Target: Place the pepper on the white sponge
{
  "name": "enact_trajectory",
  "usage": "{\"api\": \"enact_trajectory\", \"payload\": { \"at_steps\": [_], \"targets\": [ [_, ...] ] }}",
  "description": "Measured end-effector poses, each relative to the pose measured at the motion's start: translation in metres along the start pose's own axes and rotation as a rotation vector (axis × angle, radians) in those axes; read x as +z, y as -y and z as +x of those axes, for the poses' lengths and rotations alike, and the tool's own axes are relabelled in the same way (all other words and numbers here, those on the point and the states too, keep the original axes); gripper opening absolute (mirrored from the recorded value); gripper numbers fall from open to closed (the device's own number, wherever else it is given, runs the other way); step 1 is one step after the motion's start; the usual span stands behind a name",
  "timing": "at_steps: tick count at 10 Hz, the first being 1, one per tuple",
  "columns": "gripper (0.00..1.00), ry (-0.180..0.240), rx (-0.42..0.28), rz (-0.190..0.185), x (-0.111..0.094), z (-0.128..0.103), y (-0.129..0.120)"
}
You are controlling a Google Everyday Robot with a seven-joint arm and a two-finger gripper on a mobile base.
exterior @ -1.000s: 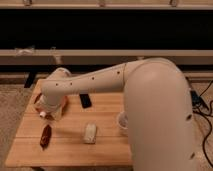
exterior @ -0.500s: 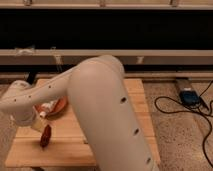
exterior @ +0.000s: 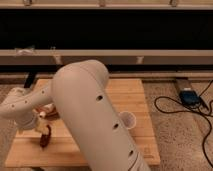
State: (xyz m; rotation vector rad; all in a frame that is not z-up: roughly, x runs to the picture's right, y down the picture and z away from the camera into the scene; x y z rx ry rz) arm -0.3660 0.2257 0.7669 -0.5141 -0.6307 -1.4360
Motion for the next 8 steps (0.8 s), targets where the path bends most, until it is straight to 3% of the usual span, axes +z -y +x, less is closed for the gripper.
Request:
{"api": "enact_trajectory", "payload": {
  "at_steps": [3,8],
  "targets": [
    [0.80,0.001,0.057,-0.011,0.006,0.010,-0.034],
    [0.80,0.018,0.070,-0.007,0.030,0.008,-0.031]
  ]
}}
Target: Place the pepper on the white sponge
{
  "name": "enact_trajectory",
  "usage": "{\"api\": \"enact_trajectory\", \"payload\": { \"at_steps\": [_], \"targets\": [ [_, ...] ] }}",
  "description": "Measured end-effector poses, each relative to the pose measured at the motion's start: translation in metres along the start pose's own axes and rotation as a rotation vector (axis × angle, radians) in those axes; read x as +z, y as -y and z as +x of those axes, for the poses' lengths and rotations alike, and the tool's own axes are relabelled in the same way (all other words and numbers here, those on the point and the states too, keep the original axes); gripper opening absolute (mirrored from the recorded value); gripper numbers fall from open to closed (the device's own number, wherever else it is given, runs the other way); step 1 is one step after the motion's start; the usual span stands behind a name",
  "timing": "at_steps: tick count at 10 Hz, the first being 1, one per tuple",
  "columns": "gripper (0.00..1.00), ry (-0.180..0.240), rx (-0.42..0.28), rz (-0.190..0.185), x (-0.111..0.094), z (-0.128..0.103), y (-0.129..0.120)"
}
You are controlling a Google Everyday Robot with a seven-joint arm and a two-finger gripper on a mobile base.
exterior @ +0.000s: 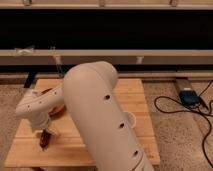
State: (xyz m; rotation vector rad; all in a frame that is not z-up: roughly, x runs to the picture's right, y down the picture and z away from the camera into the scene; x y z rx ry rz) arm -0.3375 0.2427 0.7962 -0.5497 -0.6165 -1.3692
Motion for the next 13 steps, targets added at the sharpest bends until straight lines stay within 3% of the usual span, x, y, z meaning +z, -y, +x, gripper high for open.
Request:
{"api": "enact_trajectory", "payload": {
  "at_steps": [2,5,7,9,13],
  "targets": [
    [0.71,0.009,0.003,-0.004,0.006,-0.001,0.003],
    [0.41,0.027,0.043,-0.016,0.008,0.003,-0.008],
    [0.24,0.027,0.073,-0.016,0.002,0.006,-0.020],
    [0.03,0.016,0.118,-0.002,-0.020,0.007,-0.043],
    [0.00,-0.004,0.195,0.002,-0.053,0.005,-0.096]
  ]
}}
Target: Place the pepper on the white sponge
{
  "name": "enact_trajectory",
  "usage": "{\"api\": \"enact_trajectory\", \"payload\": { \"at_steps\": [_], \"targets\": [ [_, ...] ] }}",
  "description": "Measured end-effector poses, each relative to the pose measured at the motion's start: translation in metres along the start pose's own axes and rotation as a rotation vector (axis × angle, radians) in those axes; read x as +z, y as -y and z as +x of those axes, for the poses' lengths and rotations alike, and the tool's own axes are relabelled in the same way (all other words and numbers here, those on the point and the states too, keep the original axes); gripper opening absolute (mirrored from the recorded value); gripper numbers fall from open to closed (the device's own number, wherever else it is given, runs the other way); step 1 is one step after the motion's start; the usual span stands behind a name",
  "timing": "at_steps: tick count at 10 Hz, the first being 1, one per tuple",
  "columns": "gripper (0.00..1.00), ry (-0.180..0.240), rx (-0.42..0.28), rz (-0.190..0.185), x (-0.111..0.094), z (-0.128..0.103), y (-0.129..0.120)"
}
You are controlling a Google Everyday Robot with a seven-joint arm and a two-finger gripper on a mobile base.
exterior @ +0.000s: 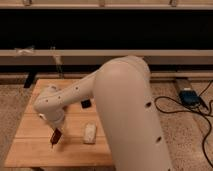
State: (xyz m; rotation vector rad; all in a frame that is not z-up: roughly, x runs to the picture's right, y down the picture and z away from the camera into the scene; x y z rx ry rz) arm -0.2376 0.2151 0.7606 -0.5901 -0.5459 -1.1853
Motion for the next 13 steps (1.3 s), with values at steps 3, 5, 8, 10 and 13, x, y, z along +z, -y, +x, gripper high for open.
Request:
{"api": "enact_trajectory", "payload": {
  "at_steps": [3,5,8,10,13],
  "targets": [
    [0.00,-0.006,0.064,-0.007,-0.011,0.006,-0.039],
    [0.00,-0.010,0.108,-0.013,-0.016,0.012,-0.064],
    [0.00,-0.010,0.180,-0.036,-0.024,0.028,-0.103],
    [0.00,-0.007,0.204,-0.053,-0.023,0.035,-0.114],
    [0.26,0.006,0.238,-0.077,-0.013,0.042,-0.129]
  ]
}}
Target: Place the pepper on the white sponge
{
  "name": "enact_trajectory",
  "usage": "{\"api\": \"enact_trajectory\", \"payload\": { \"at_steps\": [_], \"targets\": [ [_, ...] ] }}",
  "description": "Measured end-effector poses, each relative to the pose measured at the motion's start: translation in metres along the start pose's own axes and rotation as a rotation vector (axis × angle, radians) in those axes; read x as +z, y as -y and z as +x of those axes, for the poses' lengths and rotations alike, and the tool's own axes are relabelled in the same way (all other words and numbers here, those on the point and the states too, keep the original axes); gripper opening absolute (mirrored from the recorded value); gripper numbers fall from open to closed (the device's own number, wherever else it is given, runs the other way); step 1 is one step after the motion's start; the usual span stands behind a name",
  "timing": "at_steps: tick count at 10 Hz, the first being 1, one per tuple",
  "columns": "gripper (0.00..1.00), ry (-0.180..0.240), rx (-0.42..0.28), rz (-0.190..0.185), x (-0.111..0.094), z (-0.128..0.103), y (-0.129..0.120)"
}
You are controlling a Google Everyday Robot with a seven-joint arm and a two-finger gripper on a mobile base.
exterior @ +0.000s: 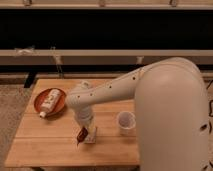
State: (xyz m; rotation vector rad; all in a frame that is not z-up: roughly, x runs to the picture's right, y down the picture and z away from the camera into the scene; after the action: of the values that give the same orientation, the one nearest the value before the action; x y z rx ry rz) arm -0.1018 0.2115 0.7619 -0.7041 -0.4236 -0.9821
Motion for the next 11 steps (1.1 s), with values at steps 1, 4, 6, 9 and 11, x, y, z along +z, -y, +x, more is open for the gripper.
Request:
{"api": "enact_trajectory", "payload": {
  "at_steps": [1,4,6,9,11],
  "targets": [
    [0.34,0.003,0.006,-0.005,0.003,0.001,-0.002],
    [0.64,0.008,0.035,-0.027,0.014,0.008,-0.011],
    [0.80,-0.005,0.045,-0.034,0.017,0.010,-0.010],
    [0.80,-0.024,0.041,-0.037,0.018,0.012,-0.003],
    [0.80,-0.036,0.040,-0.042,0.016,0.014,-0.002]
  ]
}}
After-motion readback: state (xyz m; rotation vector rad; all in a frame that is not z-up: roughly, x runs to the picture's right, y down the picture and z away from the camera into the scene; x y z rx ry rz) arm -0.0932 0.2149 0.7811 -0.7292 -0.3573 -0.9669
